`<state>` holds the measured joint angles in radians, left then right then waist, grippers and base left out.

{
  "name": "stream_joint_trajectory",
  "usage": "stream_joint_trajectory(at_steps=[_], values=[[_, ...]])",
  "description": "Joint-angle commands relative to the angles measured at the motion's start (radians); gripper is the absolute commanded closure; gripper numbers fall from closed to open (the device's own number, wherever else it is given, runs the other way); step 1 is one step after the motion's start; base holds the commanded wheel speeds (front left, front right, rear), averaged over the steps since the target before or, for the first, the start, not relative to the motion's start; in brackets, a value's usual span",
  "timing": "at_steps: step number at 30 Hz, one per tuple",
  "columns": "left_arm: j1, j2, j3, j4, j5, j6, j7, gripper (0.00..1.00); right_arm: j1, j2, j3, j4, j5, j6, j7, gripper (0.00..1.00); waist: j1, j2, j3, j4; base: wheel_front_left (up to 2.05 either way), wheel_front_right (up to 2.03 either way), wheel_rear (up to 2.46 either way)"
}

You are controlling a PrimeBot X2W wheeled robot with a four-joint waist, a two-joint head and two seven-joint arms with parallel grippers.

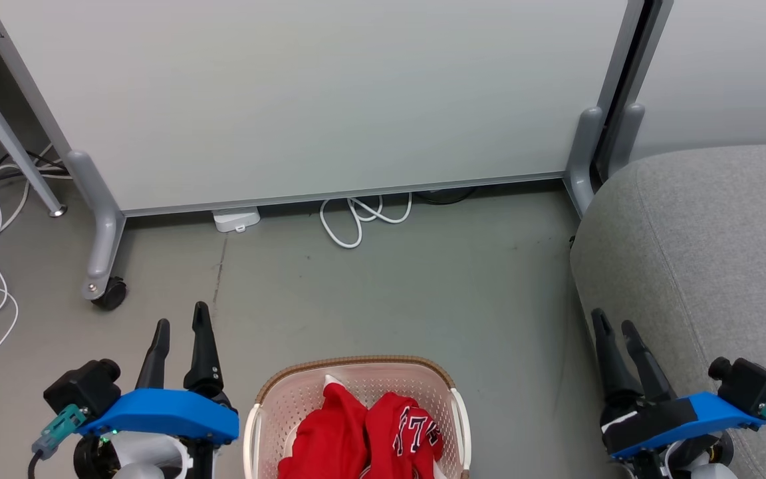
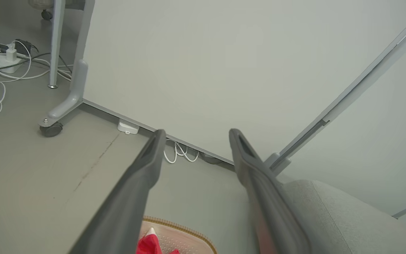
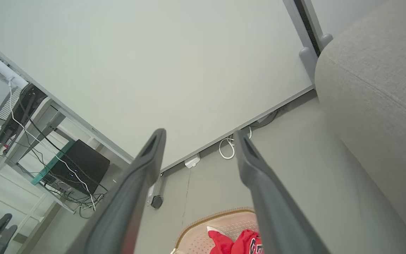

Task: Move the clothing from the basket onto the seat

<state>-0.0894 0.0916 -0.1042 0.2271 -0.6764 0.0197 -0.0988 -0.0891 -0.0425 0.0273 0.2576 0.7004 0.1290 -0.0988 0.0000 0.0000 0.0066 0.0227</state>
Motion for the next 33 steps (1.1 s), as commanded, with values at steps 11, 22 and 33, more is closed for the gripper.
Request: stream_joint_trajectory(at_steps=[11,22,33], values=[[-0.034,0.028,-0.052,0.0,0.137,0.035,-0.038,0.0,-0.028,-0.008,0.022,-0.002,-0.15,0.002,-0.038,0.0,0.0,0.0,0.004,0.004,0.0,0.0,0.0],[-0.035,0.043,-0.088,0.003,0.247,0.054,-0.066,0.0,-0.028,-0.009,0.037,-0.002,-0.269,0.002,-0.067,0.0,0.0,0.0,0.006,0.007,0.0,0.0,0.0],[-0.039,0.046,-0.112,0.004,0.345,0.054,-0.093,0.0,-0.031,-0.009,0.056,-0.001,-0.373,0.002,-0.092,0.0,0.0,0.0,0.008,0.013,0.0,0.0,0.0]])
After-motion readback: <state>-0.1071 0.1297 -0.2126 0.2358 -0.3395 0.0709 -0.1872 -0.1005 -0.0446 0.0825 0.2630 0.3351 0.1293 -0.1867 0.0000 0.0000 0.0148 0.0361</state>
